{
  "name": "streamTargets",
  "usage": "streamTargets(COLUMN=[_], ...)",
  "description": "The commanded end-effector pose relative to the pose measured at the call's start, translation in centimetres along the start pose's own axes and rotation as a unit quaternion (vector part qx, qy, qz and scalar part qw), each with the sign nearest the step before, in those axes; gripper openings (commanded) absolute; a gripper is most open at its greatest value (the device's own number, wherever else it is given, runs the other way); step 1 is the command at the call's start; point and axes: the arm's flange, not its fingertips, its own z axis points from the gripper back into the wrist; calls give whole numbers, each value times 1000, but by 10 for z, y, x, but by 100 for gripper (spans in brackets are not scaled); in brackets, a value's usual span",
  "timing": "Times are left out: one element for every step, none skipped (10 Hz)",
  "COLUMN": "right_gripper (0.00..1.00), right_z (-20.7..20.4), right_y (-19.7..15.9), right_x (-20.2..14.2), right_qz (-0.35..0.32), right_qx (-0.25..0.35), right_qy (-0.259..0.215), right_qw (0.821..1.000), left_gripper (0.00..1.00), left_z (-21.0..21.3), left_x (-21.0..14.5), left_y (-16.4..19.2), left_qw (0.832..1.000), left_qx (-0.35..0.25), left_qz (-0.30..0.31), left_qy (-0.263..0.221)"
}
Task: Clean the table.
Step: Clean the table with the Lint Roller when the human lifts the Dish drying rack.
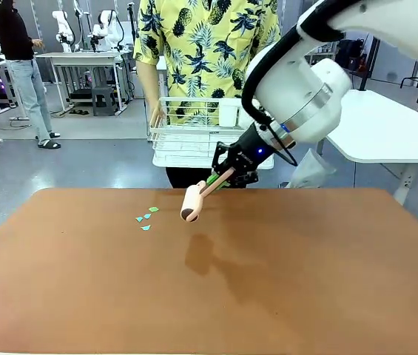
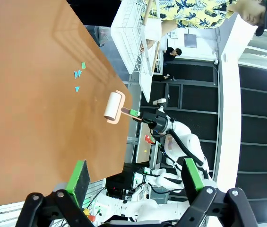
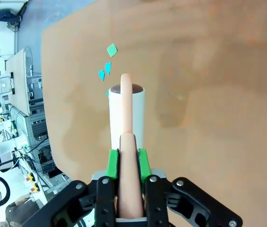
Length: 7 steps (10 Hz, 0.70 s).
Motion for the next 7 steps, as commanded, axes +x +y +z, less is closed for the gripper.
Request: streamTargets(right_gripper=[21, 21, 21, 21, 21, 21, 21], right_z=[-44, -58, -70, -82, -90, -98, -103], right_y=[11, 13, 16, 14, 11, 8, 6], right_x=[31, 34, 35, 35, 37, 39, 41], right_qz=[-15, -14, -15, -24, -33, -47, -46], right_qx=[3, 16, 19, 21, 32, 27, 26], right_qy=[5, 17, 17, 21, 18, 23, 28], right_qw=[1000, 1000, 1000, 999, 999, 998, 998], left_gripper=[100, 100, 100, 100, 100, 100, 100], left_z=[3, 3, 3, 3, 3, 3, 3], left_x=[-3, -3, -3, -3, -3, -3, -3], left_y=[1, 1, 1, 1, 1, 1, 1], left_qw=[1000, 1000, 1000, 1000, 1000, 1000, 1000], left_qx=[-5, -5, -5, -5, -5, -5, -5], left_qz=[-7, -7, -7, -7, -7, -7, -7], left_qy=[5, 5, 5, 5, 5, 5, 5])
